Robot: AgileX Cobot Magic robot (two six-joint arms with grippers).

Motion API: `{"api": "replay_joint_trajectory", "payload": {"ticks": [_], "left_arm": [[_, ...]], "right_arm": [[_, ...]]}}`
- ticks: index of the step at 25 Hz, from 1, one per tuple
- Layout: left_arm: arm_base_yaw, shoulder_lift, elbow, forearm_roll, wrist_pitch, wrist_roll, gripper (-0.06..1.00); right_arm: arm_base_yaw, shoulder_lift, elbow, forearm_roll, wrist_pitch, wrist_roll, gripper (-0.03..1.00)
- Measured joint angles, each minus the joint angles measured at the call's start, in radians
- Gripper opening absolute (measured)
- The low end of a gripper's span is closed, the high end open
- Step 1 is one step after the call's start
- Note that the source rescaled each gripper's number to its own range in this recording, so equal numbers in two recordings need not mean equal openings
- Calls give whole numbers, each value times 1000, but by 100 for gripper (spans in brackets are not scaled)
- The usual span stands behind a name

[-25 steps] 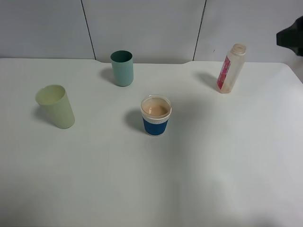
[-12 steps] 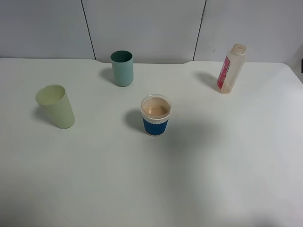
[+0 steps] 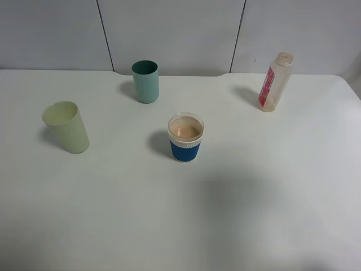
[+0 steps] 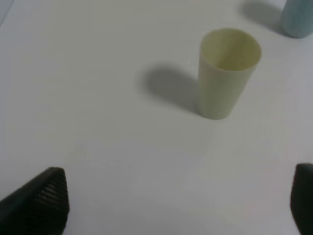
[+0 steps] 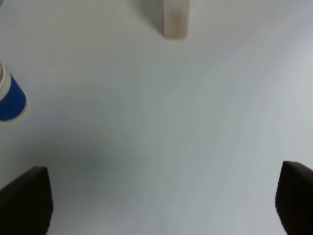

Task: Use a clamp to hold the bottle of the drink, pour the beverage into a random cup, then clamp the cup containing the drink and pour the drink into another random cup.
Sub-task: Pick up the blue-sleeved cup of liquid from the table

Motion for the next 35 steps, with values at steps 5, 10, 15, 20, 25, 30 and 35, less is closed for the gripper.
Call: {"api": "replay_joint_trajectory", "payload": {"ticks": [5, 10, 15, 20, 25, 30, 35], "left_arm": [[0, 0, 0, 0, 0, 0, 67], [0, 0, 0, 0, 0, 0, 67], [0, 0, 0, 0, 0, 0, 67], [0, 0, 0, 0, 0, 0, 67], [0, 0, 0, 0, 0, 0, 67], [0, 0, 0, 0, 0, 0, 67], [0, 0, 0, 0, 0, 0, 67]], "right_arm": [[0, -94, 62, 0, 90, 26, 96], [0, -202, 196, 0, 98, 26, 100], [0, -294, 266, 0, 65, 19, 100], [0, -389, 310, 0, 15, 3, 100], [0, -446, 311, 0, 11, 2, 100], [5, -492, 311, -54, 10, 45, 100], [5, -492, 311, -56, 10, 50, 100]]}}
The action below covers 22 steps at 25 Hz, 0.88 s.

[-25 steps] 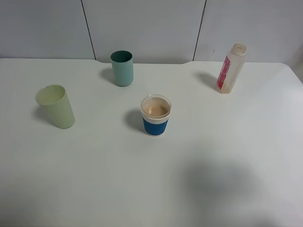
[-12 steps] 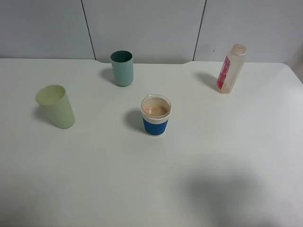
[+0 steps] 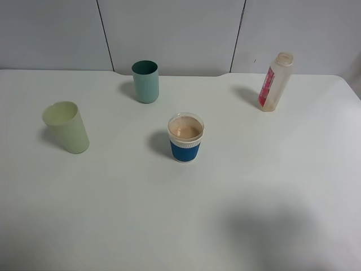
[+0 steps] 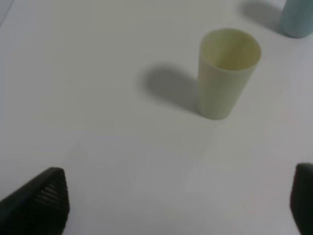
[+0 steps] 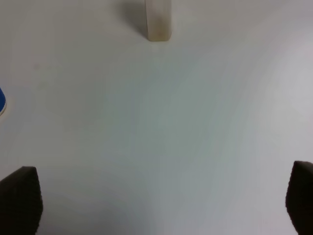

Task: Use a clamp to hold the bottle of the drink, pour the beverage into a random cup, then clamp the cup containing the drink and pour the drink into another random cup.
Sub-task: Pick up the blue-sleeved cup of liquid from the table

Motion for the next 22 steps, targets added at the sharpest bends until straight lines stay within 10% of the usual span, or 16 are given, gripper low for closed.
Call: {"api": "replay_joint_trajectory", "payload": {"ticks": [22], "left_arm": [[0, 0, 0, 0, 0, 0, 67]], "right_arm": [[-101, 0, 0, -7, 0, 1, 100]]}}
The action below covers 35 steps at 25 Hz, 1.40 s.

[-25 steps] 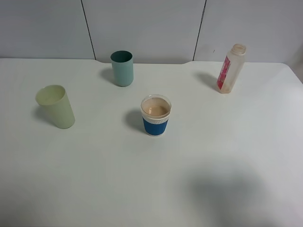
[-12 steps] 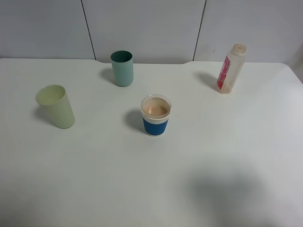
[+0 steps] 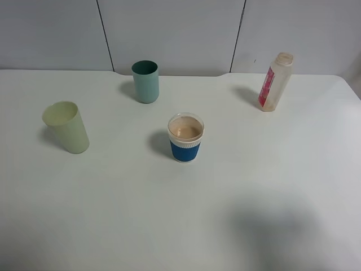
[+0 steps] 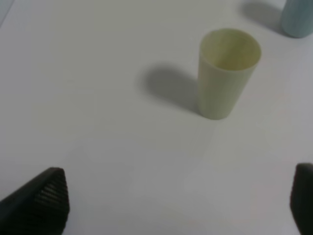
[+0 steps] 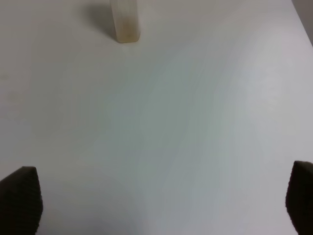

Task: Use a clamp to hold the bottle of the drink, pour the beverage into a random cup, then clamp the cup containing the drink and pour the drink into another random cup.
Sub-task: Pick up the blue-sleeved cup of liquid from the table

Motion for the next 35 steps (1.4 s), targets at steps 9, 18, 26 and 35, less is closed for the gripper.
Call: {"api": "replay_joint_trajectory", "payload": {"ticks": [9, 18, 26, 35], "left_arm": [[0, 0, 0, 0, 0, 0, 67], [0, 0, 0, 0, 0, 0, 67], [0, 0, 0, 0, 0, 0, 67], [0, 0, 0, 0, 0, 0, 67]], "right_arm": [[0, 0, 0, 0, 0, 0, 100], [0, 0, 0, 0, 0, 1, 100], [0, 0, 0, 0, 0, 2, 100], [0, 0, 0, 0, 0, 3, 100]]}}
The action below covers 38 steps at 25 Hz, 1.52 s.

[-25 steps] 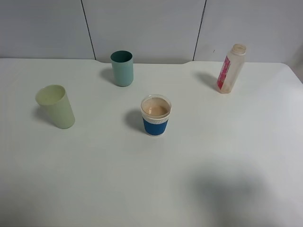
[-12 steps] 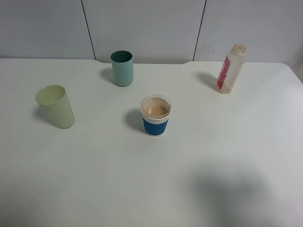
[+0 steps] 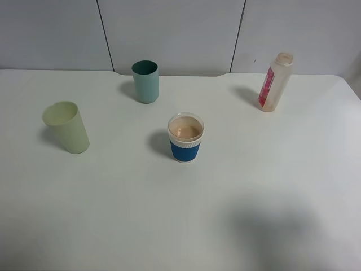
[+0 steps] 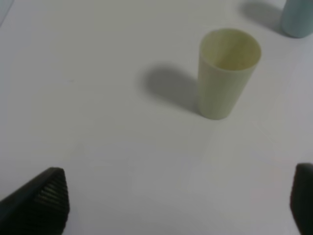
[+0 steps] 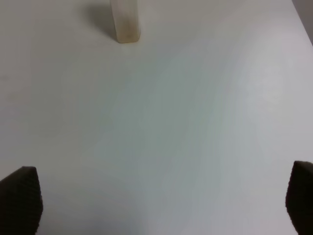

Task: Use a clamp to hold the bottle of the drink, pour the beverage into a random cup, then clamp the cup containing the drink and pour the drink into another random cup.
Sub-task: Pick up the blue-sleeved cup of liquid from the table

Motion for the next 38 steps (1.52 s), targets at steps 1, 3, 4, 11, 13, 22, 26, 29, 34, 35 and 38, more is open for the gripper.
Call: {"api": "replay_joint_trajectory", "payload": {"ticks": [1, 3, 4, 11, 13, 22, 26, 29, 34, 35, 38], "left_arm": [[0, 0, 0, 0, 0, 0, 67], [0, 0, 0, 0, 0, 5, 67], [0, 0, 0, 0, 0, 8, 67], [0, 0, 0, -99, -9, 33, 67], [0, 0, -1, -164, -42, 43, 67], [0, 48, -13, -341, -270, 80, 67], [0, 120, -13, -388, -299, 150, 67], [0, 235, -13, -471, -329, 293, 67], [0, 341, -13, -515, -331, 420, 67], [0, 353, -13, -519, -331, 434, 67], [0, 374, -13, -539, -336, 468, 67]], "right_arm": [[0, 0, 0, 0, 0, 0, 100], [0, 0, 0, 0, 0, 0, 100], [0, 0, 0, 0, 0, 0, 100], [0, 0, 0, 0, 0, 0, 100], [0, 0, 0, 0, 0, 0, 100], [0, 0, 0, 0, 0, 0, 100], [0, 0, 0, 0, 0, 0, 100], [0, 0, 0, 0, 0, 0, 100], [0, 0, 0, 0, 0, 0, 100], [0, 0, 0, 0, 0, 0, 100], [0, 0, 0, 0, 0, 0, 100]]}}
